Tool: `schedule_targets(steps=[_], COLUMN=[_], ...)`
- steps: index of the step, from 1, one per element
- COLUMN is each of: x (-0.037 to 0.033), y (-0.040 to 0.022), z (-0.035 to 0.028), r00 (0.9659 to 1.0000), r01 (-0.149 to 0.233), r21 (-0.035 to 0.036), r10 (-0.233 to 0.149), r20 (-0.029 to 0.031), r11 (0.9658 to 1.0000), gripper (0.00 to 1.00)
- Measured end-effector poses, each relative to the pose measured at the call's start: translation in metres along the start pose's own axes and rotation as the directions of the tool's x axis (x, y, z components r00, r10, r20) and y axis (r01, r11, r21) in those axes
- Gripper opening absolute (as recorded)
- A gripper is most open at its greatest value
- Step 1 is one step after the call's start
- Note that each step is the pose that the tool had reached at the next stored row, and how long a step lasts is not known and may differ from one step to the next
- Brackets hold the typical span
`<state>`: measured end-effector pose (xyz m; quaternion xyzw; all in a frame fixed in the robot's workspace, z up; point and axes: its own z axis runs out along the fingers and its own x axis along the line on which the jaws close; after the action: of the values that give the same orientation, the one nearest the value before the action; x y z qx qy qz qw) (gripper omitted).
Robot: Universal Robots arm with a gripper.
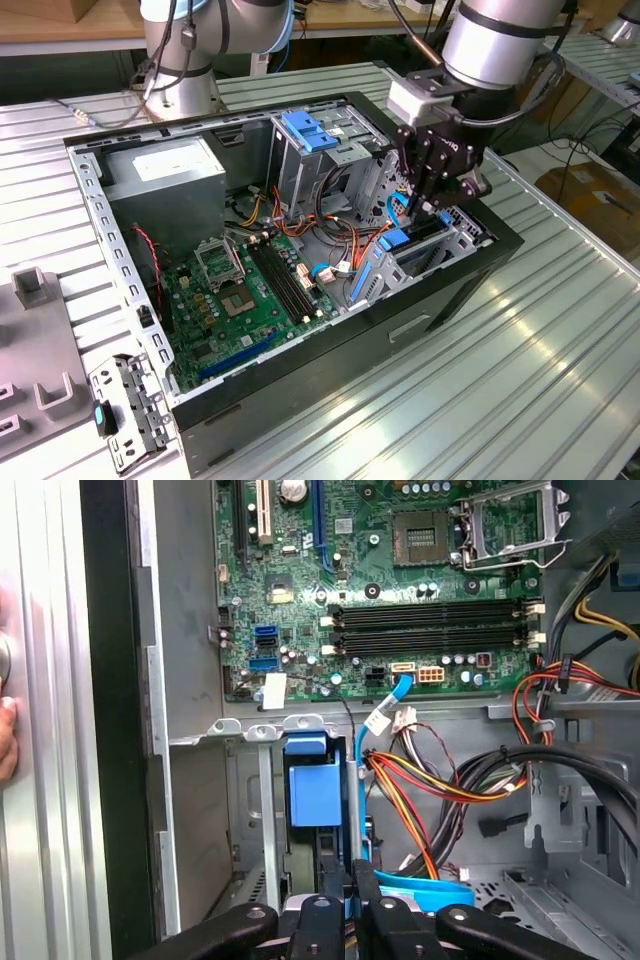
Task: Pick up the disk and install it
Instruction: 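Insert the second disk wire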
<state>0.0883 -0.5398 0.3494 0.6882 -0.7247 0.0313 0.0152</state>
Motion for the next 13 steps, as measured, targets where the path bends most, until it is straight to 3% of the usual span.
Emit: schedule_targets(steps=[2, 4, 5, 13], x=[0.0030, 0.0068, 0.0079, 0.0114], y=[0.0003, 0.0007, 0.0007, 0.0004], z=[0.0002, 0.0005, 0.0006, 0.0013], r00=[0.9999, 0.9994, 0.9992, 0.9991], r01=[0.000, 0.000, 0.000, 0.006], r21=[0.0008, 0.0015, 0.0017, 0.0050], r10=[0.000, 0.000, 0.000, -0.006], r20=[0.0107, 0.0338, 0.0394, 0.0416], r11=[1.0000, 1.0000, 1.0000, 1.0000], gripper=[0.16, 0.16, 0.16, 0.16])
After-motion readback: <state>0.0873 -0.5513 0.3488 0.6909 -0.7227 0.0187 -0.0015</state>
